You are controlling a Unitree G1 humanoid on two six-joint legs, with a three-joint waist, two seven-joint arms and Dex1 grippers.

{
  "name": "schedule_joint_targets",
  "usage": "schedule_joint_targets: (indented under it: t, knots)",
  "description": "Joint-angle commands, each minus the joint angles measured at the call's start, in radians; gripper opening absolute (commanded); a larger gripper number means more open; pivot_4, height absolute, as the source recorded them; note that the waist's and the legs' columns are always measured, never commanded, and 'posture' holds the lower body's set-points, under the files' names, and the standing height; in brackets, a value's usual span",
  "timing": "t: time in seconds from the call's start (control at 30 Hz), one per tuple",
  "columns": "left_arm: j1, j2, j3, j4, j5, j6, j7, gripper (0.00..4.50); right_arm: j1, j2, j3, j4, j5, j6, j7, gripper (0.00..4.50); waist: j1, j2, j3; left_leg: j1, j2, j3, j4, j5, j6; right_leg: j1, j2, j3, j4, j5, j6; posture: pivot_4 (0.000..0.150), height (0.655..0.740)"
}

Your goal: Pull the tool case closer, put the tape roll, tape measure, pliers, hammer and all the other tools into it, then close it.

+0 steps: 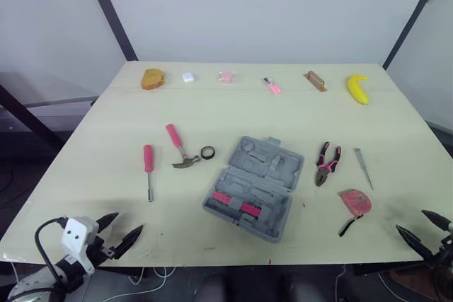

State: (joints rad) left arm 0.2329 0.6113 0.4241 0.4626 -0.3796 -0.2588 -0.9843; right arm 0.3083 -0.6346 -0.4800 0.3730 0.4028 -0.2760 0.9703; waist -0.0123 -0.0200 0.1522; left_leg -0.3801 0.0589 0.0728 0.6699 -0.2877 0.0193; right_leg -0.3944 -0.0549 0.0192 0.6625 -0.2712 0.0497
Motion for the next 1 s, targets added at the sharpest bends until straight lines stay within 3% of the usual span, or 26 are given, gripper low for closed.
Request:
schedule_joint_targets:
  t: [0.03, 0.17, 0.67, 0.8, 1.0]
  knots:
    - [-0.003, 0.02, 0.038, -0.016, -0.038, 0.011, -0.009, 4.44, 0.002, -0.007, -0.03, -0.001, 0.02, -0.011, 0.001, 4.5, 0.0, 0.0, 0.0, 0.0, 0.0, 0.0, 0.0, 0.0, 0.0, 0.0, 0.0, 0.0, 0.0, 0.0, 0.0, 0.15, 0.74]
    - [-0.02, 0.022, 0.061, -0.027, -0.102, 0.044, -0.051, 4.44, -0.002, -0.006, -0.029, 0.03, 0.02, -0.029, 0.015, 4.5, 0.001, -0.001, -0.001, 0.0, 0.0, 0.0, 0.0, 0.0, 0.0, 0.0, 0.0, 0.0, 0.0, 0.0, 0.0, 0.15, 0.74]
    - [-0.049, 0.039, 0.074, -0.045, -0.148, 0.095, -0.094, 4.44, -0.002, -0.001, -0.019, -0.006, 0.044, 0.007, 0.028, 4.5, 0.0, -0.001, -0.001, 0.0, 0.0, 0.0, 0.0, 0.0, 0.0, 0.0, 0.0, 0.0, 0.0, 0.0, 0.0, 0.15, 0.74]
    - [-0.071, 0.057, 0.066, -0.035, -0.129, 0.106, -0.082, 4.44, 0.021, -0.008, 0.008, -0.103, 0.036, 0.03, 0.036, 4.5, 0.001, -0.001, -0.001, 0.0, 0.0, 0.0, 0.0, 0.0, 0.0, 0.0, 0.0, 0.0, 0.0, 0.0, 0.0, 0.15, 0.74]
    - [-0.193, 0.108, -0.012, -0.047, -0.084, 0.173, -0.095, 4.44, 0.005, -0.003, 0.073, -0.401, 0.091, 0.21, -0.024, 4.5, 0.001, -0.001, -0.002, 0.0, 0.0, -0.001, 0.001, 0.0, 0.0, 0.0, 0.0, -0.001, 0.002, 0.0, 0.0, 0.15, 0.74]
